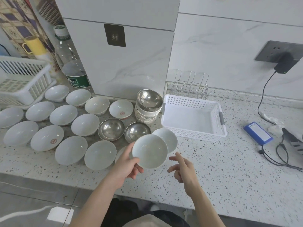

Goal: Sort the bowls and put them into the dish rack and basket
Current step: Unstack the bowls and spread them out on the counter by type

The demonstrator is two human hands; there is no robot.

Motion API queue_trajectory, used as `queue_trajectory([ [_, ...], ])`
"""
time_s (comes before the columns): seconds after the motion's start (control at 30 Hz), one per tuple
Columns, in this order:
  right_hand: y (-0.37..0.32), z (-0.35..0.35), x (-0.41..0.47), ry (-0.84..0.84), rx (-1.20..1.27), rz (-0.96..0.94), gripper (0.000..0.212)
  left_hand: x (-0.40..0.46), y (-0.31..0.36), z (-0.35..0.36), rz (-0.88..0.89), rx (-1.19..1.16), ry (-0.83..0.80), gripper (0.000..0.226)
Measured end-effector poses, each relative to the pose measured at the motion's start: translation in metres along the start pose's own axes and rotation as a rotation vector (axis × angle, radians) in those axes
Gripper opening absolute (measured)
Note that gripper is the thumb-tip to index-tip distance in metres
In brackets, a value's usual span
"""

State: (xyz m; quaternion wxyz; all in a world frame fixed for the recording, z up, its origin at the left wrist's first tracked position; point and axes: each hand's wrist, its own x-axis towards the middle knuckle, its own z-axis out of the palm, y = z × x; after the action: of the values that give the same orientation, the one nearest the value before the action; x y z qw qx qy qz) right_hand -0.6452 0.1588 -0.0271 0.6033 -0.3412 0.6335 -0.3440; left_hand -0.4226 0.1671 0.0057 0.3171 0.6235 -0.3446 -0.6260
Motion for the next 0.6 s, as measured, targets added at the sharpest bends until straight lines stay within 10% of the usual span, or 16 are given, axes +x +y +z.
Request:
queue_trajectory([
  [0.4,0.019,-0.015,-0.006,-0.094,-0.290,-0.022,0.016,-0.007,-0.040,0.044,0.035,0.205,-0.035,0.060],
  [0.6,0.026,-0.013,-0.002,-0.106,-0.335,-0.029,0.020,-0.008,-0.044,0.047,0.052,0.390,-0.075,0.095],
])
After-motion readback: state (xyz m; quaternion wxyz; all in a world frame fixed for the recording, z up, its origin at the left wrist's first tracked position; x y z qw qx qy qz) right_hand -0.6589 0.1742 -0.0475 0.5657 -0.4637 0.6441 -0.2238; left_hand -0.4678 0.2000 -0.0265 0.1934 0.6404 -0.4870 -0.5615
